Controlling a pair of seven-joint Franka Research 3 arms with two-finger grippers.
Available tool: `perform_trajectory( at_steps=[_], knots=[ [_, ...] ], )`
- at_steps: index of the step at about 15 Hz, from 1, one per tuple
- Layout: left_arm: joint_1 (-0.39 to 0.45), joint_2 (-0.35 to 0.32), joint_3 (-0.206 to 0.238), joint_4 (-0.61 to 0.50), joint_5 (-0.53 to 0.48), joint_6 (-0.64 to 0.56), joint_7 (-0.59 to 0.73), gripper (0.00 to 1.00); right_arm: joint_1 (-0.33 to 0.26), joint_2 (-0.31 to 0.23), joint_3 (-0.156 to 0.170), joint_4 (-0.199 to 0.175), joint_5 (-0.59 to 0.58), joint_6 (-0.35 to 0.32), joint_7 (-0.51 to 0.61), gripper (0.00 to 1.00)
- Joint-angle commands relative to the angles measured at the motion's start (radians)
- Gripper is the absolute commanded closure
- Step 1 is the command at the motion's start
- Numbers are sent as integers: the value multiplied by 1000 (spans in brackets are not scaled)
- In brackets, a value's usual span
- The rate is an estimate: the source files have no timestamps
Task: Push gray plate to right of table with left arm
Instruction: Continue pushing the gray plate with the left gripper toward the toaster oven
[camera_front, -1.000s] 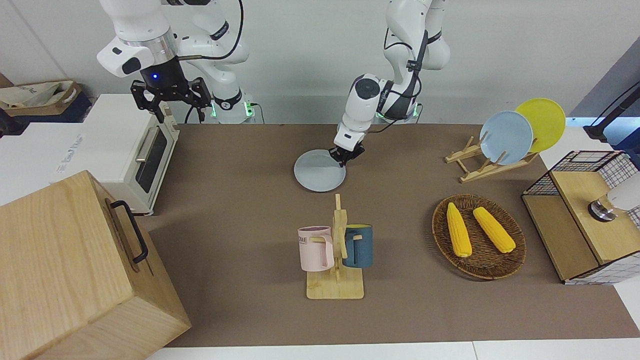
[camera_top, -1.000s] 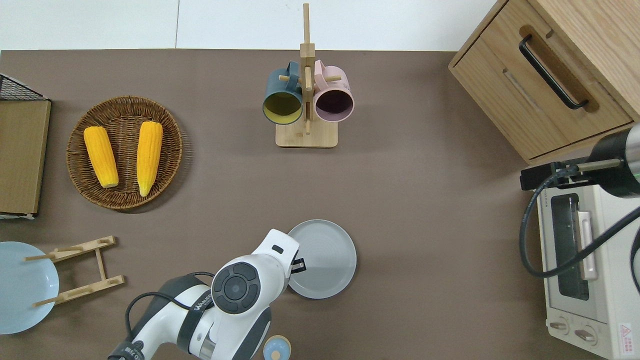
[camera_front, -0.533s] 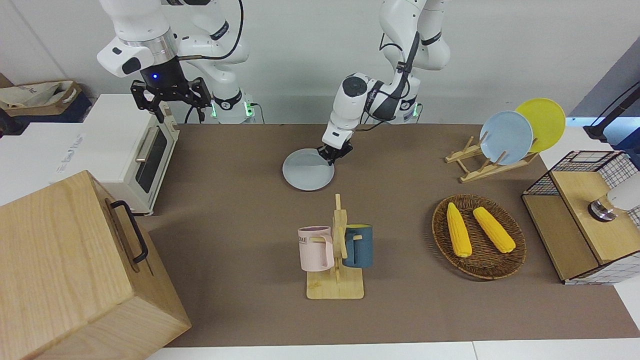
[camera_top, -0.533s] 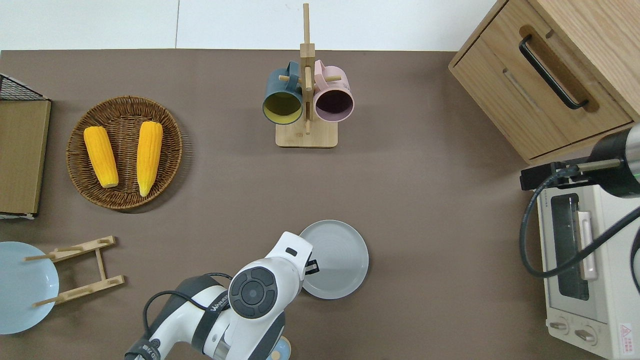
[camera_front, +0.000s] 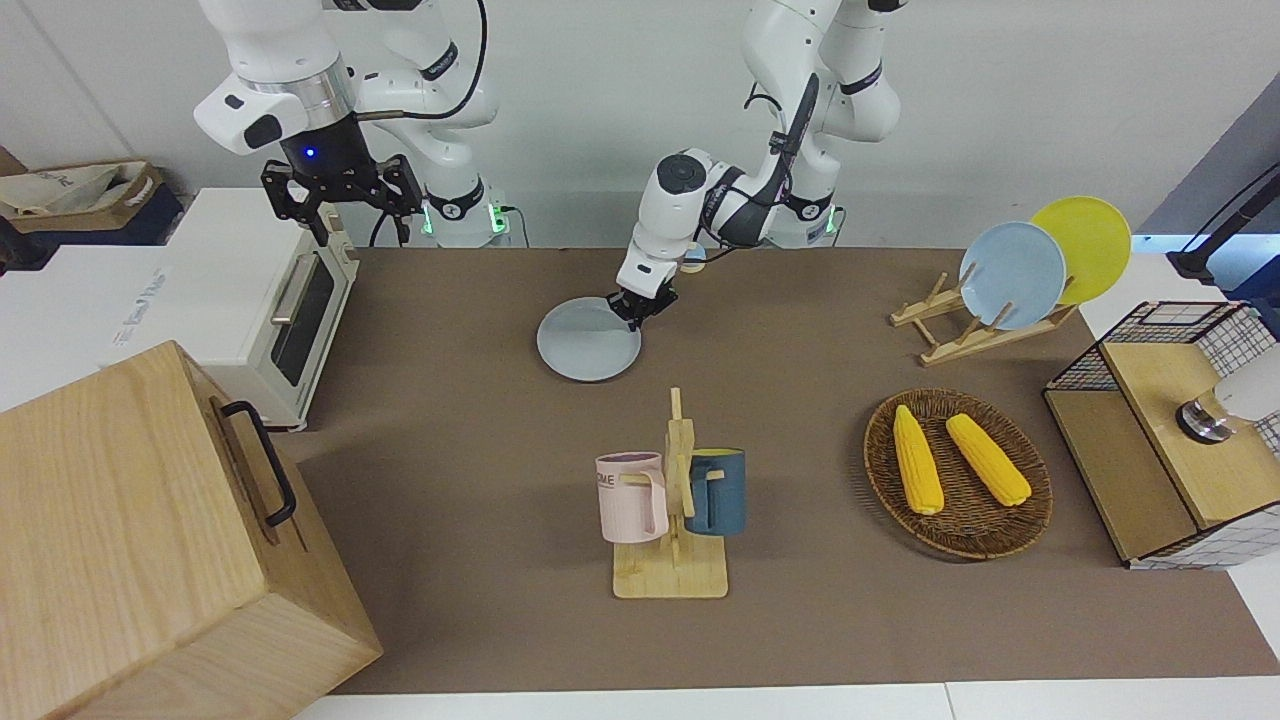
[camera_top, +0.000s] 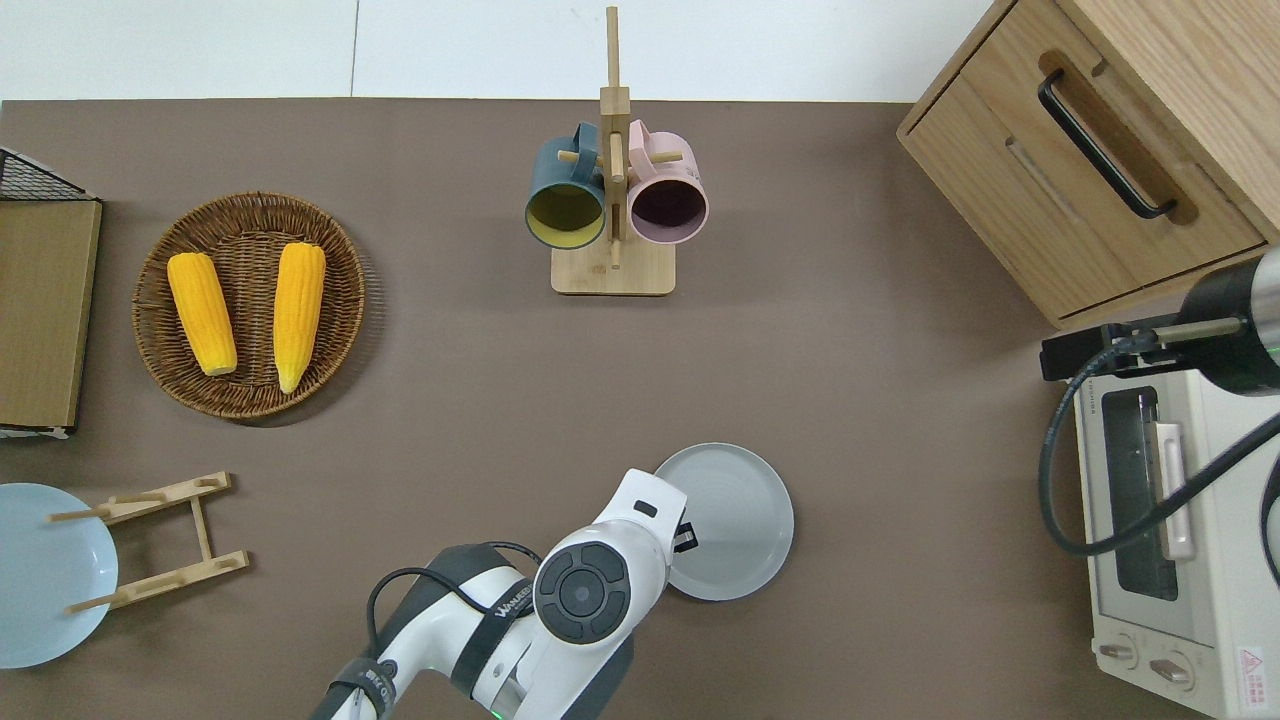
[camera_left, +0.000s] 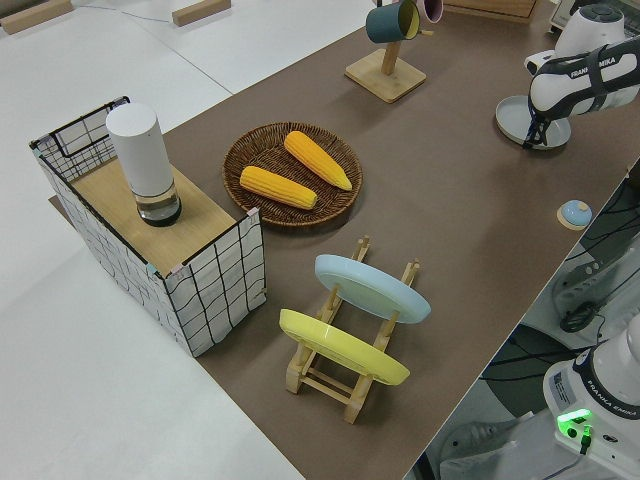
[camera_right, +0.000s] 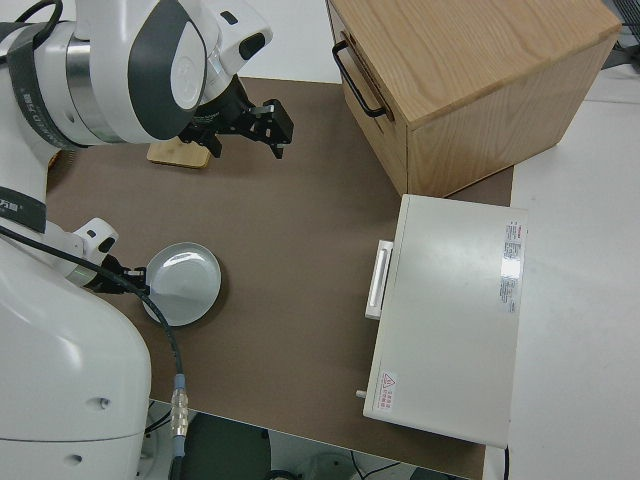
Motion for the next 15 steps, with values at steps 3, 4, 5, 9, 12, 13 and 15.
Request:
perform_trajectory(
  at_steps=[3, 4, 5, 9, 12, 13, 15],
  knots=[
    [-43, 82, 9, 59, 26, 21, -64, 1000, -3, -4, -1, 5, 22, -14, -1, 17],
    [-52, 90, 9, 69, 46, 25, -90, 1000, -3, -4, -1, 5, 22, -12, -1, 17],
    [-52, 105, 9, 89, 64, 25, -121, 1000, -3, -4, -1, 5, 22, -12, -1, 17],
    [-54, 124, 9, 109, 113, 23, -170, 1000, -3, -4, -1, 5, 22, -12, -1, 17],
    [-54, 124, 9, 109, 113, 23, -170, 1000, -3, -4, -1, 5, 22, -12, -1, 17],
    [-54, 124, 9, 109, 115, 23, -170, 1000, -3, -4, -1, 5, 22, -12, -1, 17],
    [-54, 124, 9, 109, 115, 23, -170, 1000, -3, -4, -1, 5, 22, -14, -1, 17]
  ],
)
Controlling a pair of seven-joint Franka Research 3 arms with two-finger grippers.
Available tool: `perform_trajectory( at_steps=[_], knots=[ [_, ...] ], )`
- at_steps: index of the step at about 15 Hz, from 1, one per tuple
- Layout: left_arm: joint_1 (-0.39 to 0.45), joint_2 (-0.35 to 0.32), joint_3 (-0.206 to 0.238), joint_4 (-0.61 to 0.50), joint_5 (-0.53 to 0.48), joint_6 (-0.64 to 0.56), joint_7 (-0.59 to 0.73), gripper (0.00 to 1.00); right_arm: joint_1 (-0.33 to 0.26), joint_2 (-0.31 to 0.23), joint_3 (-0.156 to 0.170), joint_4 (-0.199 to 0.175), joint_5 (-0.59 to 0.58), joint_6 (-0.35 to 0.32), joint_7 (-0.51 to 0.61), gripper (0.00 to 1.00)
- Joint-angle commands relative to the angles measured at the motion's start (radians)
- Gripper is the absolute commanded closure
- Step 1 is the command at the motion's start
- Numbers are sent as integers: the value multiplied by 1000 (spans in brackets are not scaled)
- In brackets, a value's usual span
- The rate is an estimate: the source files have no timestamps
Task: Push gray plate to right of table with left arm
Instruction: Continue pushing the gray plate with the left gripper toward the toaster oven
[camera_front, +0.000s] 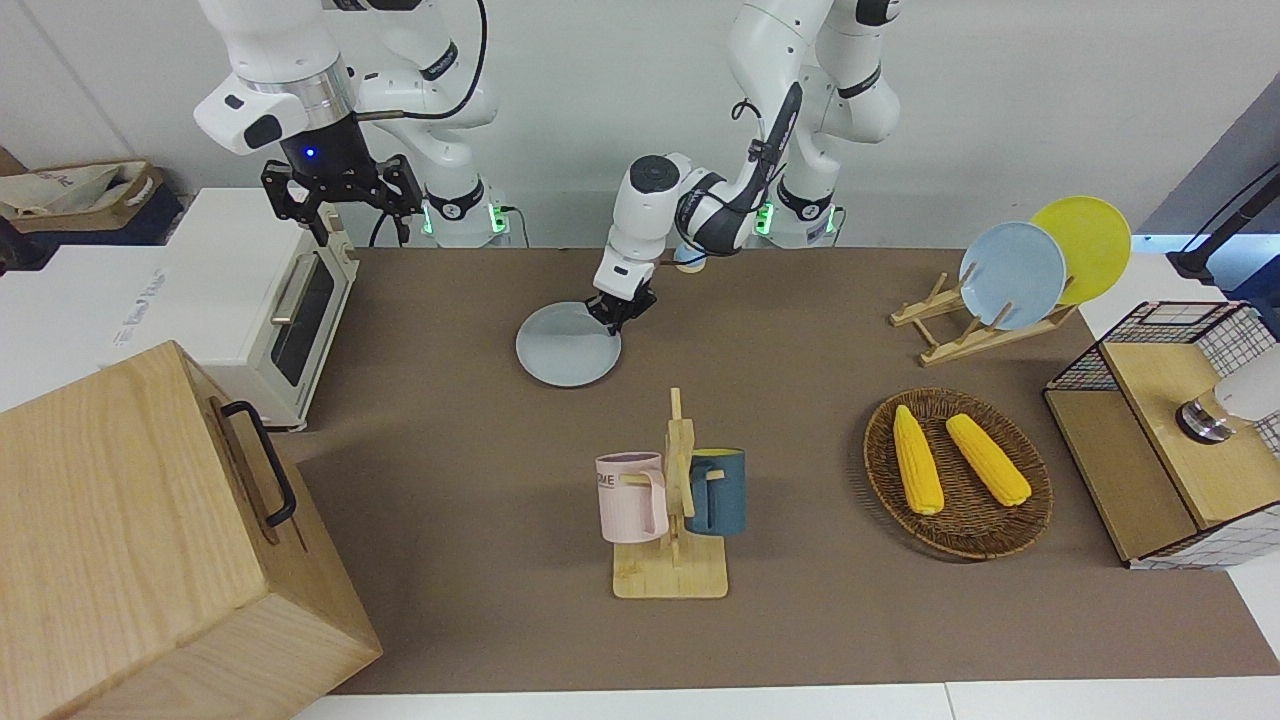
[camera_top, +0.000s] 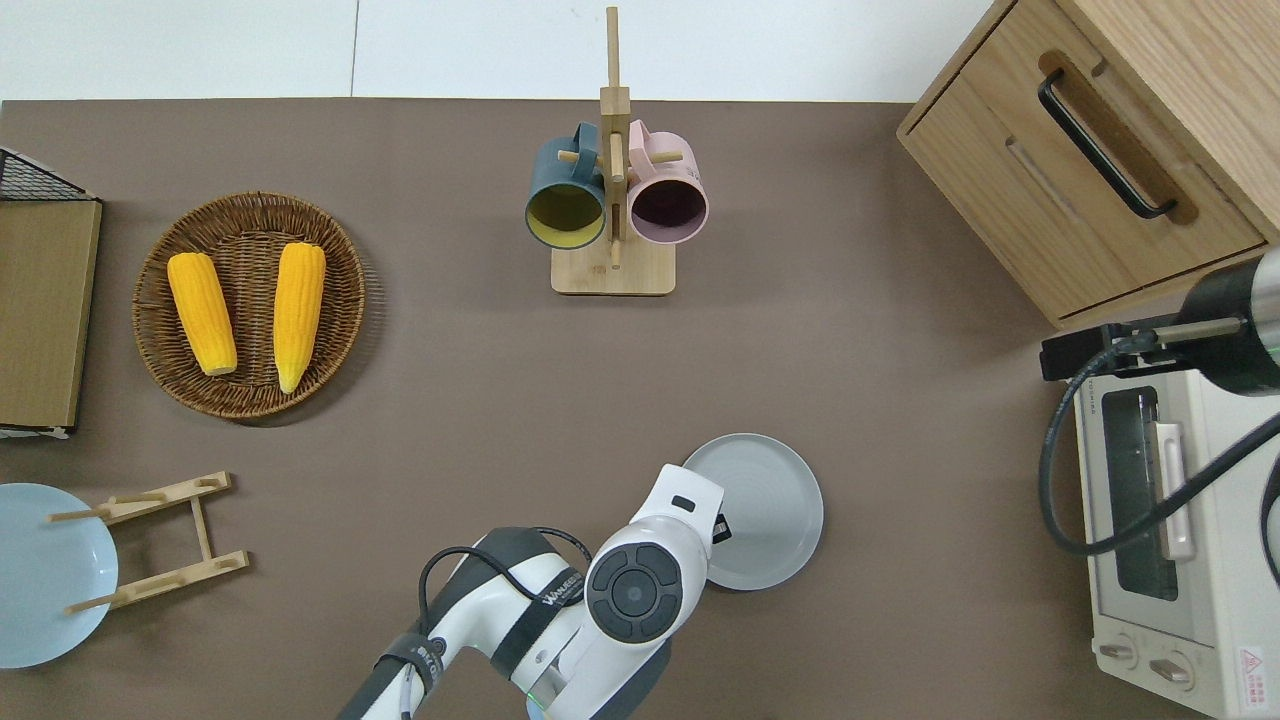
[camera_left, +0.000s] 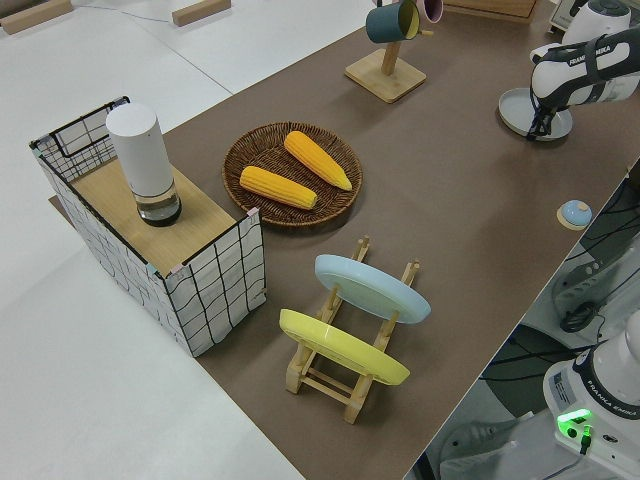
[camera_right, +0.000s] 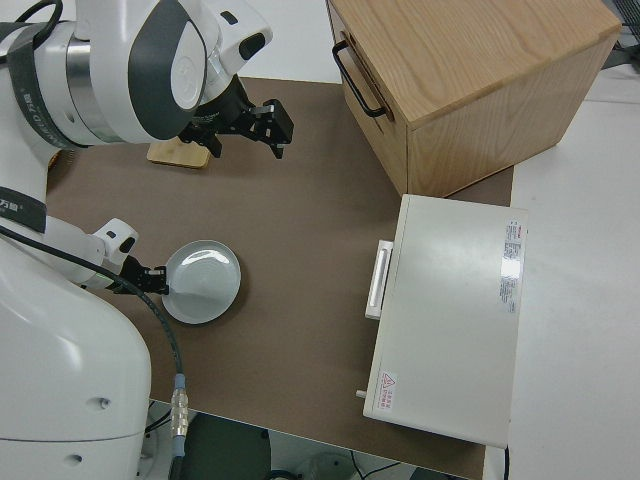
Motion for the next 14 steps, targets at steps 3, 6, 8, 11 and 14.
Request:
perform_trajectory(
  at_steps=[3, 6, 8, 11, 14],
  knots=[
    [-15, 55, 11, 24, 32, 18, -36, 1000, -3, -4, -1, 5, 22, -12, -1, 17],
    [-15, 55, 16, 29, 32, 16, -45, 44, -3, -4, -1, 5, 22, -14, -1, 17],
    [-16, 50, 16, 29, 32, 15, -45, 0, -3, -4, -1, 5, 22, -12, -1, 17],
    [-16, 43, 19, 29, 34, 6, -45, 0, -3, -4, -1, 5, 22, -12, -1, 17],
    [-16, 38, 17, 29, 49, 2, -48, 0, -3, -4, -1, 5, 22, -14, -1, 17]
  ],
)
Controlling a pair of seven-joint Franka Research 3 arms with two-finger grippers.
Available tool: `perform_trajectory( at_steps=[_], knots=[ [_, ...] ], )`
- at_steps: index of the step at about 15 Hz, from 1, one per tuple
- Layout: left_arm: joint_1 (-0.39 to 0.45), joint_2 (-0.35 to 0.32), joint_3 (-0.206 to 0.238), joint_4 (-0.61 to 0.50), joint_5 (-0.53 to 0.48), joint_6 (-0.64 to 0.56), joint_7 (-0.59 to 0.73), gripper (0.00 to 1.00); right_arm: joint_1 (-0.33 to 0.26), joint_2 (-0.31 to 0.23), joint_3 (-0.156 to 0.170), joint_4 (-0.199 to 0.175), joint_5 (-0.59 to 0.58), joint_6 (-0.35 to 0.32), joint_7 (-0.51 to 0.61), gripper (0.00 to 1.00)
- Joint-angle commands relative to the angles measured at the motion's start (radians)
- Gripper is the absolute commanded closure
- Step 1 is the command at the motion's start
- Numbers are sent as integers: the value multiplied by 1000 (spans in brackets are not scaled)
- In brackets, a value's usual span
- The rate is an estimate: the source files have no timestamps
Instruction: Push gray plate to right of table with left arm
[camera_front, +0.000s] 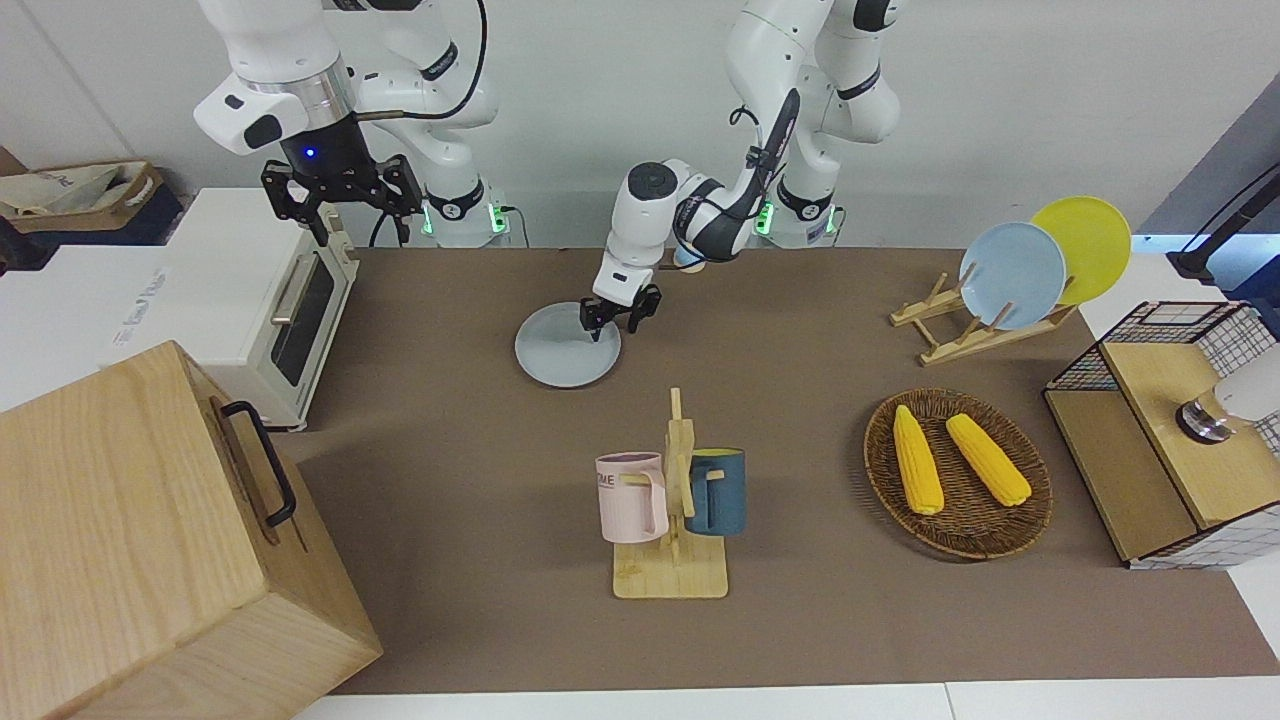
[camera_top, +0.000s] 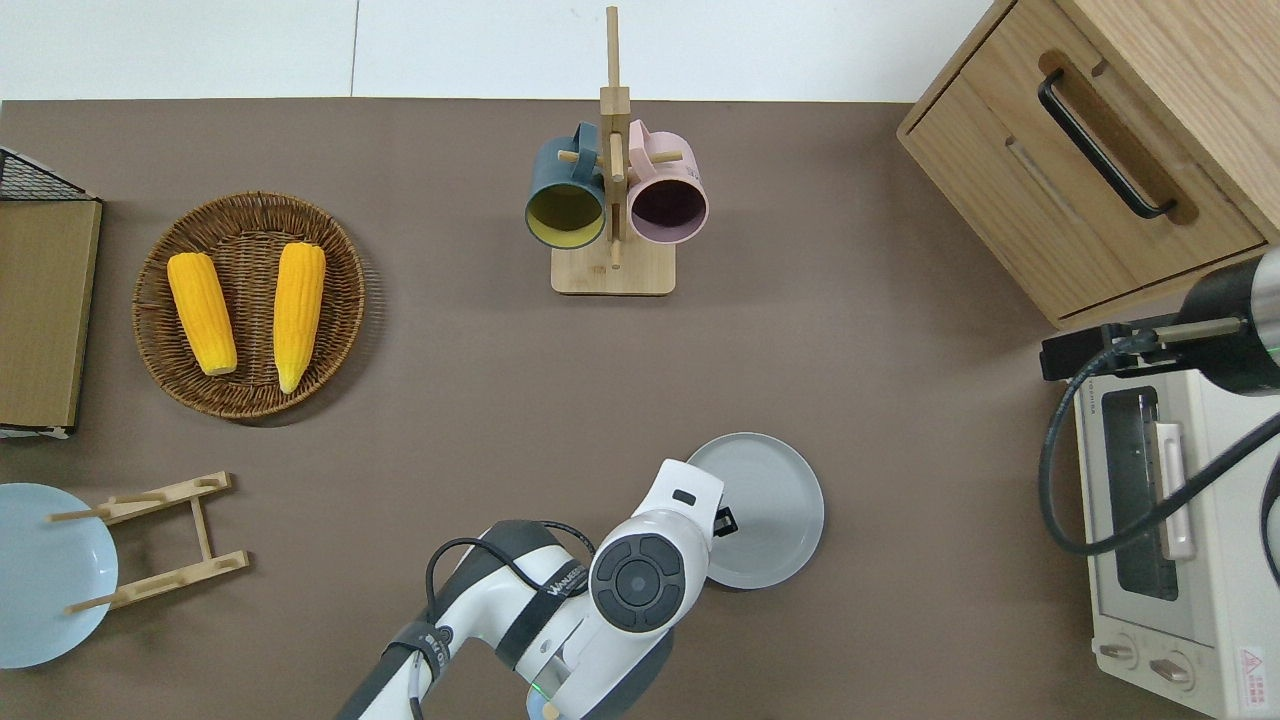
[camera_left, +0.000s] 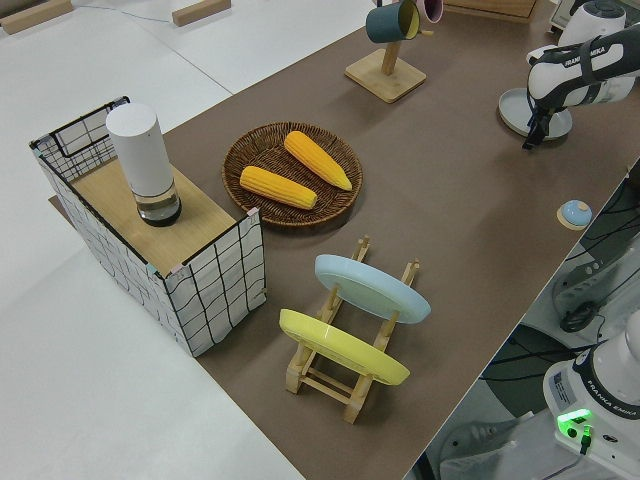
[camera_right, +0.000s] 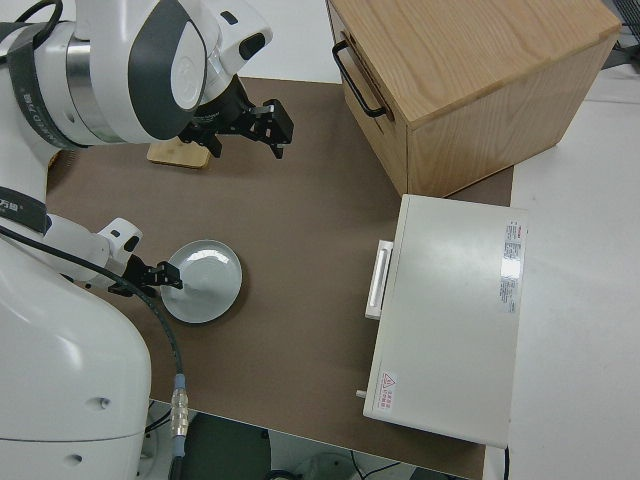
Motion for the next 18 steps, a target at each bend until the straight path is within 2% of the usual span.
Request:
perform_trajectory(
  at_steps=[1, 6, 10, 13, 18],
  knots=[
    [-14, 7, 13, 12, 46, -4, -43, 0, -3, -4, -1, 5, 22, -12, -1, 17],
    [-3, -42, 19, 12, 84, -70, -32, 0, -3, -4, -1, 5, 22, -12, -1, 17],
    [25, -88, 39, 15, 83, -143, 82, 0, -3, -4, -1, 5, 22, -12, -1, 17],
    [83, -130, 40, 60, 75, -275, 179, 0, -3, -4, -1, 5, 22, -12, -1, 17],
    [226, -180, 42, 150, 57, -505, 391, 0, -3, -4, -1, 5, 22, -12, -1, 17]
  ],
)
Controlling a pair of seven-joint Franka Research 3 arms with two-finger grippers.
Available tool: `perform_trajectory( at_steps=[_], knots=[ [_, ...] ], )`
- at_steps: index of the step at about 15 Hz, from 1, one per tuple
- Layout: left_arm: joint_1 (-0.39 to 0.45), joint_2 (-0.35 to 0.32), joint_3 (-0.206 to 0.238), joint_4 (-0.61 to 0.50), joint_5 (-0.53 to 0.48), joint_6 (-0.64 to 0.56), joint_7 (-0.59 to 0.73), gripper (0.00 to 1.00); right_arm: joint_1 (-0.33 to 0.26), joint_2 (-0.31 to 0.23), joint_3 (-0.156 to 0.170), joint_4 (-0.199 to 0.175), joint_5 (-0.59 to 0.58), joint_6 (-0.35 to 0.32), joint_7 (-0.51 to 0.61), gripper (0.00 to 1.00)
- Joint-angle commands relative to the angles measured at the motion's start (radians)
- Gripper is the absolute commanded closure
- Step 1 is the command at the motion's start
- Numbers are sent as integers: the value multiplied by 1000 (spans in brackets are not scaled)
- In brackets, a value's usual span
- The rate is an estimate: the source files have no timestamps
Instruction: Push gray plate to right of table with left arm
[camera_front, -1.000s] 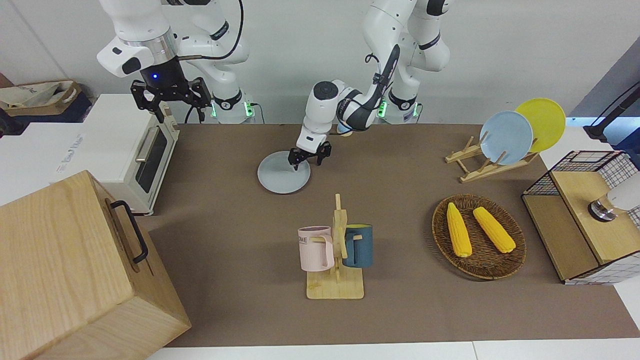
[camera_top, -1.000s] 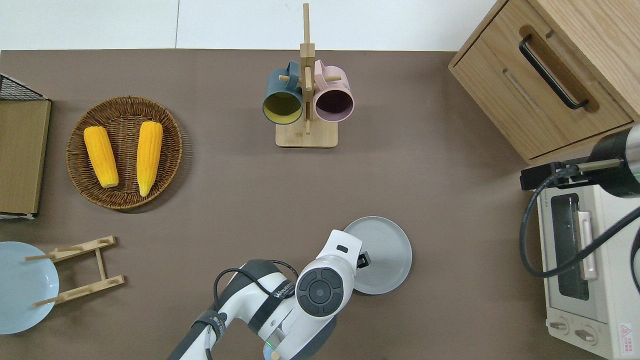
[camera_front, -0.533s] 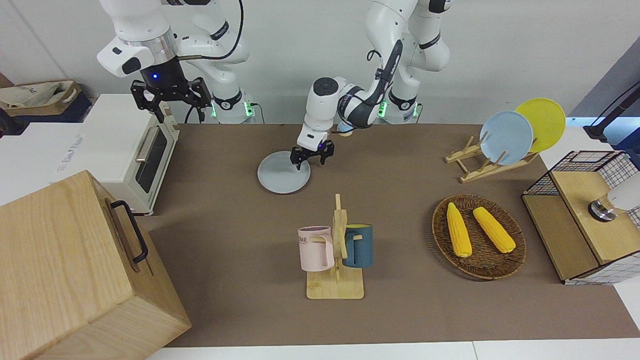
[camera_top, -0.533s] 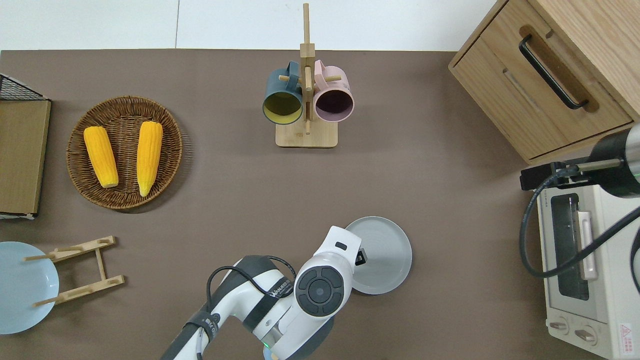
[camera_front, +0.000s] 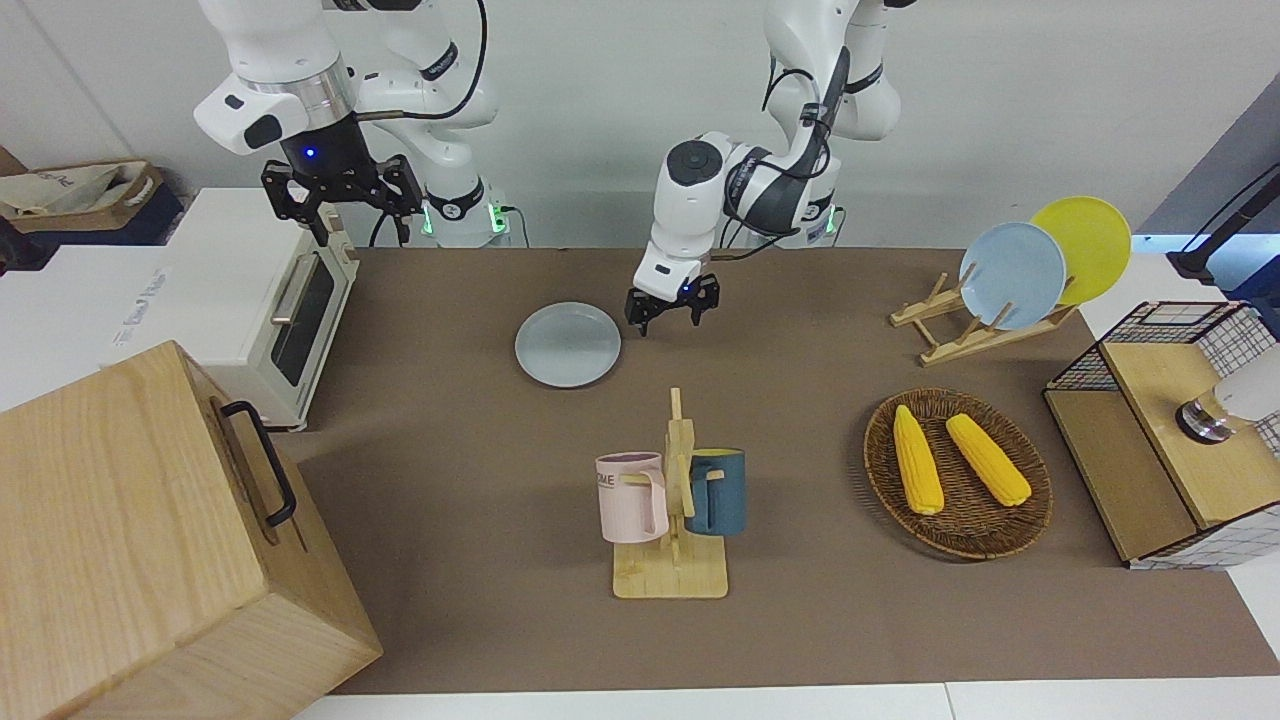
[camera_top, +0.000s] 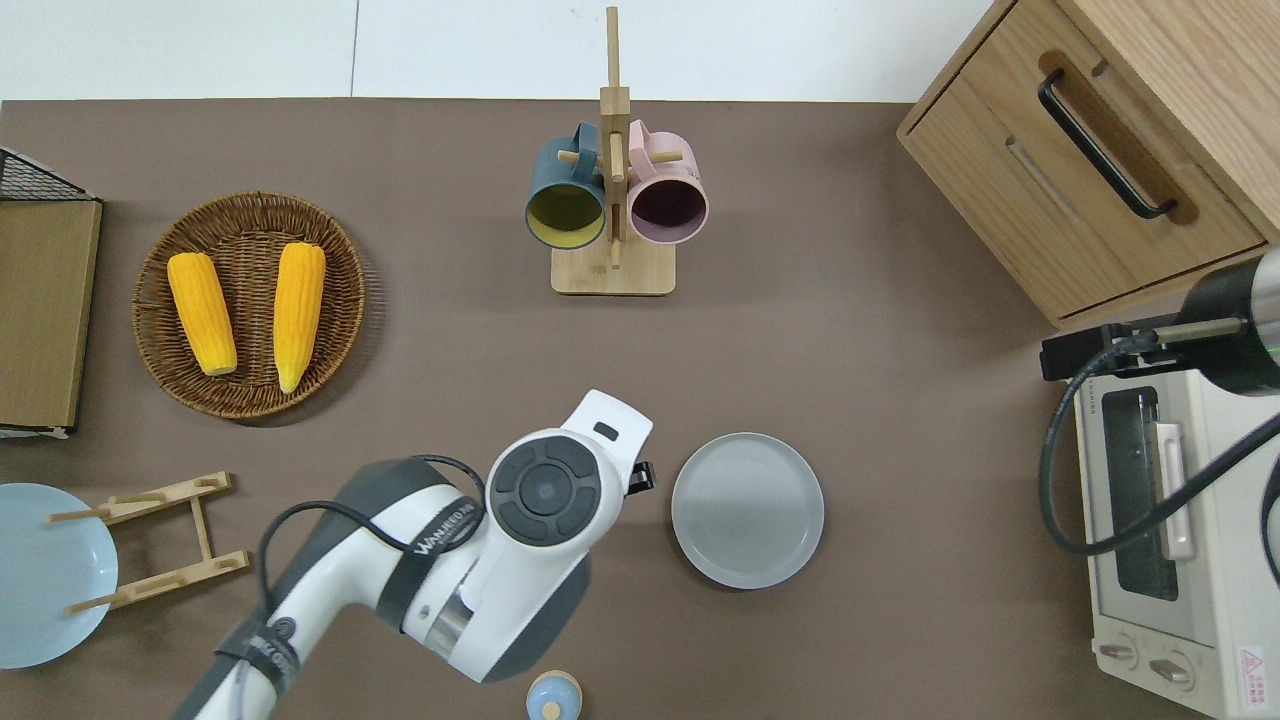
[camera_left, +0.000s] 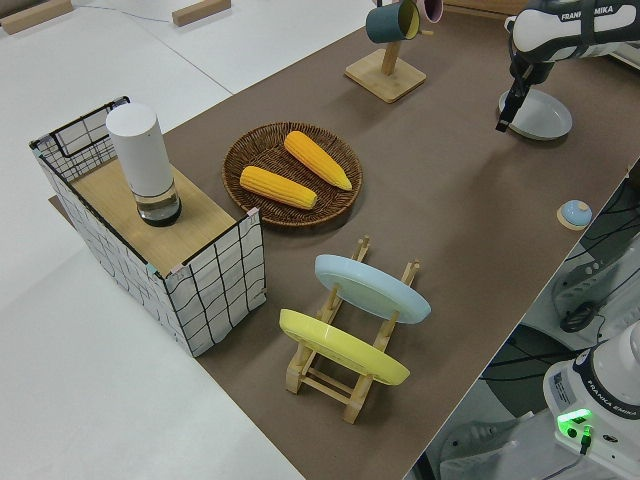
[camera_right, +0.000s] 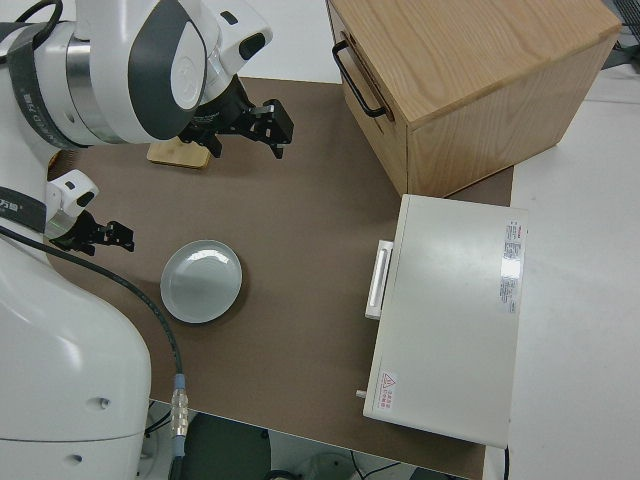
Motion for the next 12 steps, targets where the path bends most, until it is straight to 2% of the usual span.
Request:
perform_trajectory(
  at_steps=[1, 7, 12],
  knots=[
    [107, -45, -2, 61, -12, -148, 162, 0, -3, -4, -1, 5, 22, -14, -1, 17],
    [328, -94, -1, 193, -24, -405, 458, 0, -3, -4, -1, 5, 22, -14, -1, 17],
    [500, -150, 7, 207, -24, -432, 654, 0, -3, -4, -1, 5, 22, -12, -1, 17]
  ],
)
